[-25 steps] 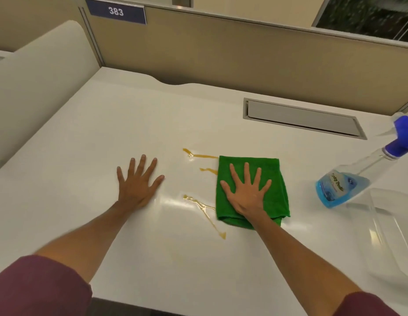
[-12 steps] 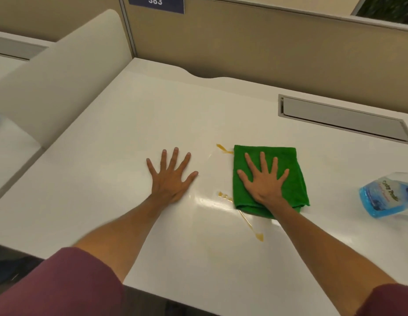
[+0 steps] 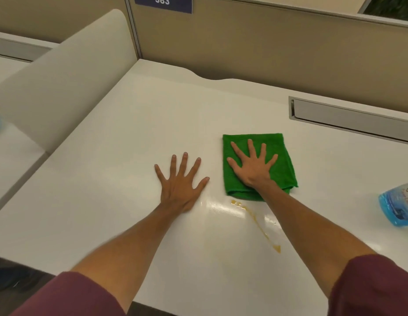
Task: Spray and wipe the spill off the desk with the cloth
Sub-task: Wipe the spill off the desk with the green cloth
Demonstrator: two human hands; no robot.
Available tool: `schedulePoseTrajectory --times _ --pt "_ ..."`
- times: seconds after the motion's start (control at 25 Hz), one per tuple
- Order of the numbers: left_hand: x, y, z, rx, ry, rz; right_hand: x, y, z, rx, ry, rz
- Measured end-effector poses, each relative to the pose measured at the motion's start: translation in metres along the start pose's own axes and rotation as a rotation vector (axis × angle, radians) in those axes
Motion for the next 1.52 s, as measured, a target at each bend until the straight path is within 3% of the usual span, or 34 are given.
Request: schedulePoseTrajectory --times 0.2,0.36,0.48,0.84,1.08,1.2,1.4,1.52 --pt "-0.001 0.003 0.002 0.006 -0.004 -0.018 -0.063 -0.014 -0.022 -0.126 0.194 0.056" --pt "-0.003 0.003 0.002 0.004 -0.007 -0.008 -0.079 -0.007 0.015 -0.098 0.052 0.054" --pt "-0.002 0.001 0.002 0.009 -0.01 -0.025 -0.066 -0.009 -0.001 -0.046 -0.013 0.043" --pt "-0.004 -0.001 0.002 -0.014 -0.024 -0.049 -0.157 -0.032 -0.057 -0.086 0.097 0.135" --pt "-0.005 0.001 0.002 -0.013 -0.027 -0.019 -0.198 -0.021 0.025 -0.088 -0.134 0.107" --pt "-0.007 0.003 0.002 -0.009 -0.024 -0.019 -0.182 -0.025 0.01 -0.012 -0.229 0.1" --pt "-0.005 -0.001 0.002 -0.001 -0.035 -0.053 -0.184 -0.039 -0.059 -0.054 -0.04 0.125" --pt "-0.006 -0.001 0.001 0.005 -0.03 -0.055 -0.211 -0.035 -0.027 -0.08 -0.025 0.153"
Point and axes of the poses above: each hand's wrist, its own x-axis towards the middle knuckle, its own y-axis out of the back of the hand, z = x × y, the point moved 9 cm from there along x, towards the middle knuckle, and after that the axes turned 10 degrees about y, right-handed, at the moved point
